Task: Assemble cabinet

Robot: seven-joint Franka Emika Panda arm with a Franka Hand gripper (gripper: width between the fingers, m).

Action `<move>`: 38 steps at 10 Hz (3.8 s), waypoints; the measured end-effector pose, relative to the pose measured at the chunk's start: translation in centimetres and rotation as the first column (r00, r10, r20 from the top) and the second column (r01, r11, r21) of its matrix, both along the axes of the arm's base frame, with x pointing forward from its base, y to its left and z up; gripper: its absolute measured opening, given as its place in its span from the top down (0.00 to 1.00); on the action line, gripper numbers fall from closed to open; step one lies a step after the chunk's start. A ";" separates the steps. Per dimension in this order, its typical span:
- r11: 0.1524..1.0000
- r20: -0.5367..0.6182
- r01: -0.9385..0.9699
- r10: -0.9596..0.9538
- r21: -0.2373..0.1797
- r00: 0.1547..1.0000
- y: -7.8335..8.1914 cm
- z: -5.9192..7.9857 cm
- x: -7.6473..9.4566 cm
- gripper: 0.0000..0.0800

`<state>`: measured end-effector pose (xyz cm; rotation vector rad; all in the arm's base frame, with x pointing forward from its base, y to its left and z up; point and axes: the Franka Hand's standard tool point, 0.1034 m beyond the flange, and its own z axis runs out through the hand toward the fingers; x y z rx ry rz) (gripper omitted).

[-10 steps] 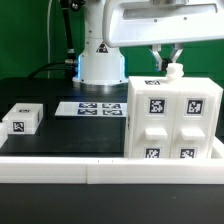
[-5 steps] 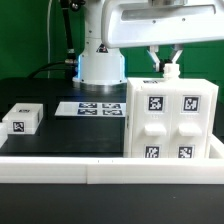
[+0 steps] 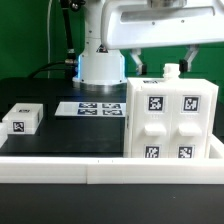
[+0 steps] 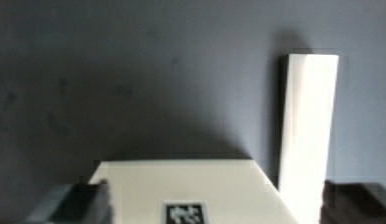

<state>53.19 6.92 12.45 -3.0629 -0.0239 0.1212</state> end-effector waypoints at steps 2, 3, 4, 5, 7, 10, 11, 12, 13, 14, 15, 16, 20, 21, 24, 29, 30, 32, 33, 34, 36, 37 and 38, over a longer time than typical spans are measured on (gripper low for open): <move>0.998 0.030 0.051 -0.049 -0.046 0.998 0.8 -1.7 -2.2 0.09; 0.996 0.037 0.070 -0.068 -0.051 0.997 1.1 -2.6 -2.9 0.02; 0.995 0.039 0.081 -0.078 -0.054 0.996 1.0 -3.2 -3.4 0.00; 0.996 0.037 0.078 -0.076 -0.044 0.996 0.5 -3.3 -3.4 0.00; 0.996 0.037 0.083 -0.082 -0.044 0.996 0.1 -3.3 -3.3 0.00; 0.998 0.038 0.035 -0.033 -0.050 0.999 -2.2 -3.9 -3.9 0.00; 0.998 0.042 0.020 -0.017 -0.056 0.999 -5.2 -4.5 -4.7 0.00; 0.998 0.030 0.027 -0.025 -0.061 0.999 -7.8 -4.9 -5.5 0.00; 0.998 0.026 0.015 -0.014 -0.061 1.000 -9.5 -5.1 -5.8 0.00; 0.998 0.029 -0.012 0.014 -0.064 0.999 -11.8 -5.5 -6.0 0.00; 0.997 0.024 -0.035 0.037 -0.064 0.999 -13.4 -5.8 -6.2 0.00; 0.998 0.024 -0.022 0.024 -0.065 0.999 -14.2 -5.9 -6.2 0.00; 0.995 0.016 -0.071 0.072 -0.064 0.997 -18.9 -6.4 -7.5 0.00; 0.995 0.010 -0.074 0.074 -0.067 0.997 -20.6 -6.7 -8.1 0.00; 0.995 0.000 -0.071 0.071 -0.071 0.997 -23.9 -7.5 -9.5 0.00; 0.993 -0.010 -0.076 0.075 -0.085 0.997 -24.8 -9.0 -10.6 0.00; 0.993 -0.016 -0.078 0.077 -0.086 0.997 -25.0 -9.4 -10.9 0.00; 0.992 -0.021 -0.082 0.080 -0.095 0.997 -25.1 -10.3 -11.1 0.00; 0.992 -0.023 -0.084 0.082 -0.099 0.996 -25.2 -10.7 -11.3 0.00; 0.991 -0.029 -0.087 0.085 -0.099 0.996 -25.3 -11.0 -11.5 0.00; 0.991 -0.030 -0.088 0.086 -0.100 0.996 -25.4 -11.0 -11.6 0.00; 0.991 -0.031 -0.089 0.086 -0.100 0.996 -25.4 -11.1 -11.6 0.16; 0.991 -0.031 -0.089 0.086 -0.100 0.996 -25.4 -11.1 -11.6 0.16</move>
Offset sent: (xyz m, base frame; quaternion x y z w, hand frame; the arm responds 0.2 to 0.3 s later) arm -0.0252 -0.0048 -0.0273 -0.0425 0.0385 0.0624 0.9964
